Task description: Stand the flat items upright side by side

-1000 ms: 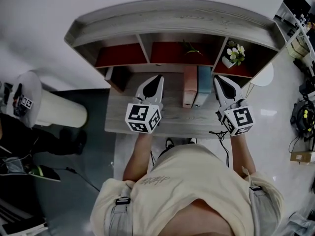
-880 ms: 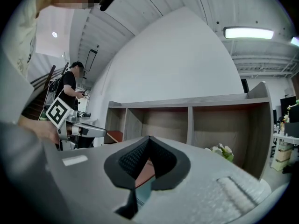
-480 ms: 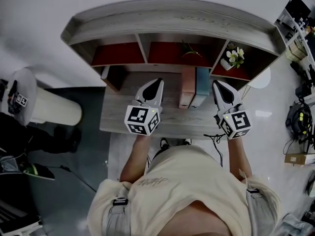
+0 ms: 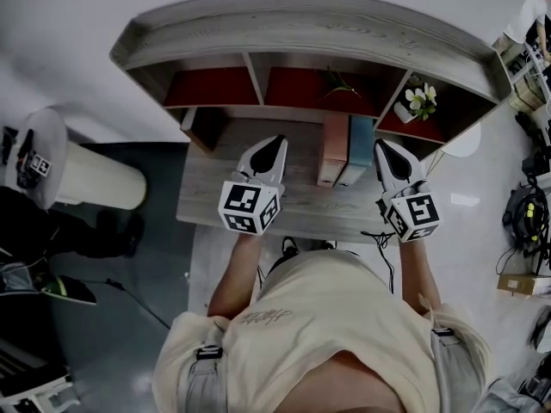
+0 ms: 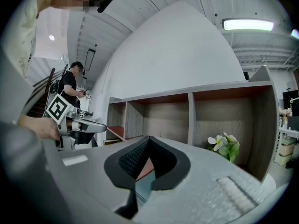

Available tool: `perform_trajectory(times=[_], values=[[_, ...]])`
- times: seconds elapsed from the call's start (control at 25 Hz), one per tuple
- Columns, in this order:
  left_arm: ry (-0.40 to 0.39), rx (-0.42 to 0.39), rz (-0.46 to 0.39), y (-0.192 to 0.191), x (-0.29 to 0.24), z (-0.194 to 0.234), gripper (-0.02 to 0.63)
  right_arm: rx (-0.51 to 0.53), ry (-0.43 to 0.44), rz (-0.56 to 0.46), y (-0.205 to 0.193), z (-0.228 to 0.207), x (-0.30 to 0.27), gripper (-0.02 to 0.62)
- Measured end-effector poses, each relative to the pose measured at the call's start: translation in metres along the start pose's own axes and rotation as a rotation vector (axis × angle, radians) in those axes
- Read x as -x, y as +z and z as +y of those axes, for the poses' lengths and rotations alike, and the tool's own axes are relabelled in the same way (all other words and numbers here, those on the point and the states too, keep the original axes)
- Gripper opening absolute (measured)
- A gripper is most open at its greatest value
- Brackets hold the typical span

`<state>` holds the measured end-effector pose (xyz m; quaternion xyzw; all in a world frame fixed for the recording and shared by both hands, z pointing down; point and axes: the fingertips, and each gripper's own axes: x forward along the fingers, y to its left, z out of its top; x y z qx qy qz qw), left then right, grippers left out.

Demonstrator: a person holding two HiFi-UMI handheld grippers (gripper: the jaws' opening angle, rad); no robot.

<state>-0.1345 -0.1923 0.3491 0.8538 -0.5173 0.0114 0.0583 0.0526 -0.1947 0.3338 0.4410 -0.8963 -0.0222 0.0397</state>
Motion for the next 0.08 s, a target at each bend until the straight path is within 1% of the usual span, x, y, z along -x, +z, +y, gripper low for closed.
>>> perform_trajectory(times=[0.08], values=[[0.008, 0.011, 0.001, -0.002, -0.0005, 0.0021, 0.012, -0.007, 0.004, 0.0, -0.0002, -0.0027, -0.0021, 0.002]])
